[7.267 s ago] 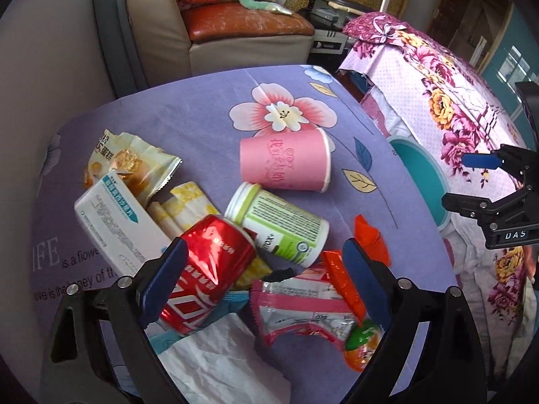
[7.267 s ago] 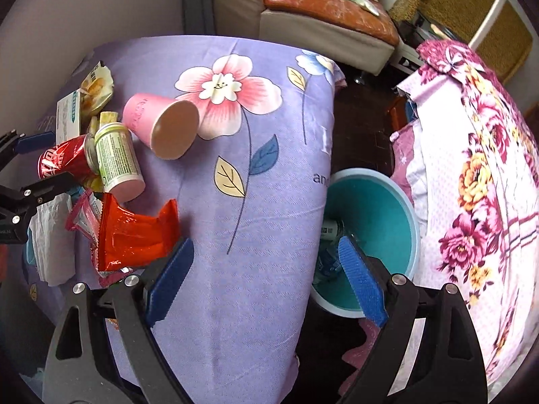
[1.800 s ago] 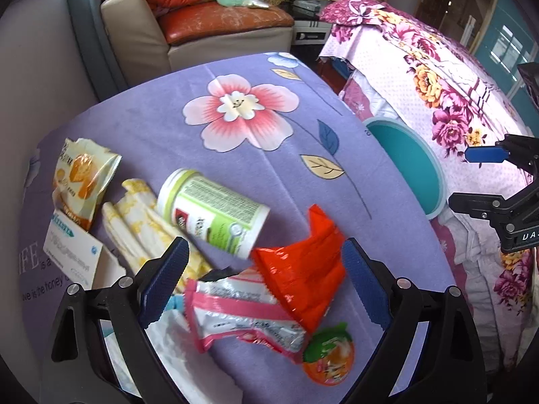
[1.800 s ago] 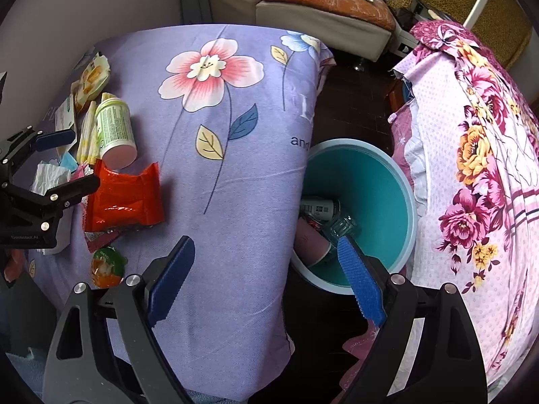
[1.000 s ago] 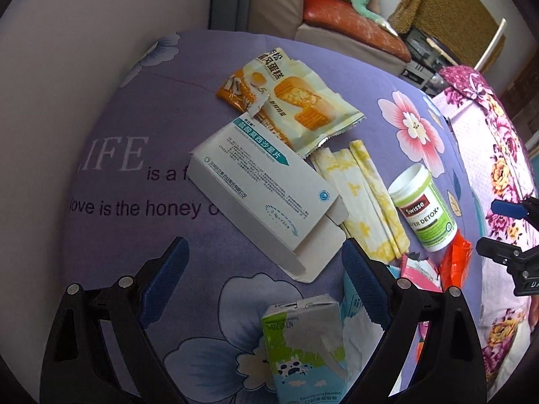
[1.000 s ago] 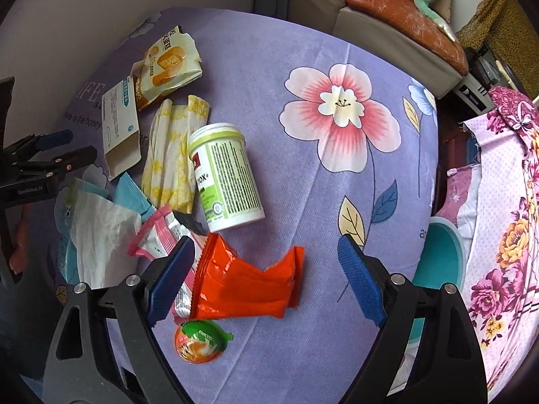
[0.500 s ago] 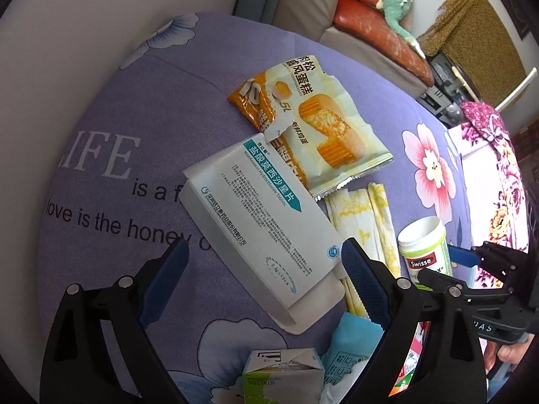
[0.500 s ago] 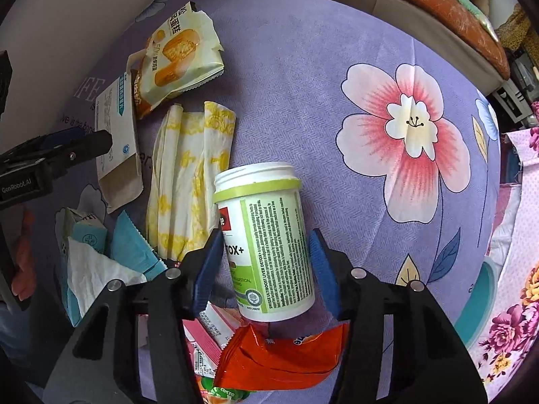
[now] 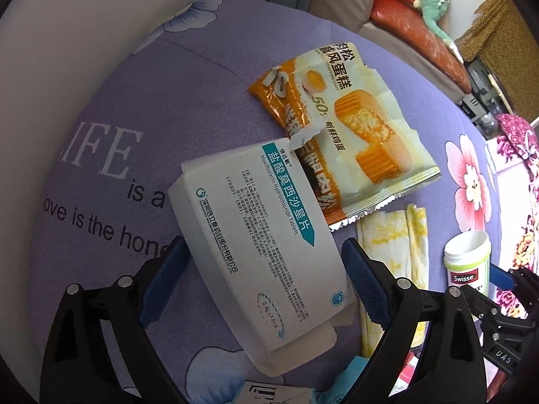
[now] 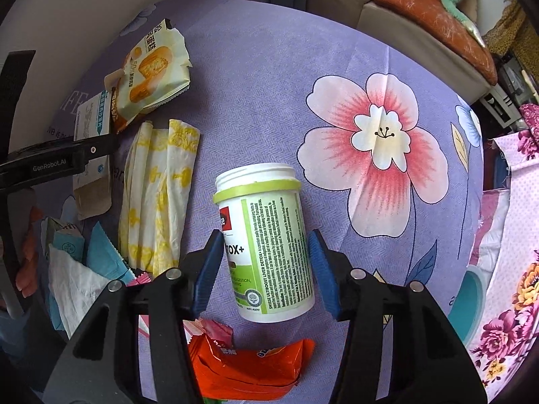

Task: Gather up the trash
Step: 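Grasp the green-white supplement jar with the right gripper while the left gripper grasps the white medicine box, then carry box and jar over the wastebasket and open both grippers to drop them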

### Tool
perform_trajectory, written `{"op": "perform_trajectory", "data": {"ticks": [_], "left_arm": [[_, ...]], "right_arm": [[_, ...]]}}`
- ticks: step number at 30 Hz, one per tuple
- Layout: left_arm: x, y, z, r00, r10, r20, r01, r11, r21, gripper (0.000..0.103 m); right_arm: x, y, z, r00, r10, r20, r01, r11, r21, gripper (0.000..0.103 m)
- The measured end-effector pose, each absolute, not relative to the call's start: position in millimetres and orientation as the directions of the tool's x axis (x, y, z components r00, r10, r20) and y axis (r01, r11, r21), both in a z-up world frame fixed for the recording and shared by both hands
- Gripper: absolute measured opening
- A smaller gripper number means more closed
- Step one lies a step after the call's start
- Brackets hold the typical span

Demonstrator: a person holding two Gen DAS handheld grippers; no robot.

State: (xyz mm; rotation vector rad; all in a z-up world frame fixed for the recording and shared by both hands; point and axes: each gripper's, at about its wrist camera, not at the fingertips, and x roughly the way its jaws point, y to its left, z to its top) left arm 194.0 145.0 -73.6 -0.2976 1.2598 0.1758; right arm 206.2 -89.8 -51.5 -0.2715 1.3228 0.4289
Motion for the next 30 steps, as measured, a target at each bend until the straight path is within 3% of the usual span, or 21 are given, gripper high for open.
{"op": "perform_trajectory", "data": {"ticks": [3, 7, 9, 21, 30], "left_arm": [[189, 150, -74, 0.306, -0.020, -0.952, -0.283, 0.953, -0.111, 0.091], [179, 151, -67, 0.348, -0.020, -0.937, -0.253, 0.961, -0.114, 0.070], [175, 151, -60, 0.374, -0.003, -0.927, -0.242, 0.965, -0.101, 0.067], [155, 134, -6, 0.478, -0.042, -0.878, -0.134, 0.984, -0.120, 0.065], [153, 41, 13, 0.485, -0.176, -0.857, 0.075, 0.984, -0.159, 0.066]], "right_arm": [[206, -92, -51, 0.186, 0.155, -0.970, -0.452, 0.890, 0.056, 0.050], [207, -89, -55, 0.178, 0.164, -0.970, -0.452, 0.889, 0.068, 0.051], [207, -89, -59, 0.171, 0.169, -0.971, -0.445, 0.892, 0.077, 0.051], [189, -113, -30, 0.249, 0.228, -0.941, -0.401, 0.909, 0.114, 0.050], [164, -181, -2, 0.338, 0.211, -0.917, -0.289, 0.951, 0.113, 0.050]]}}
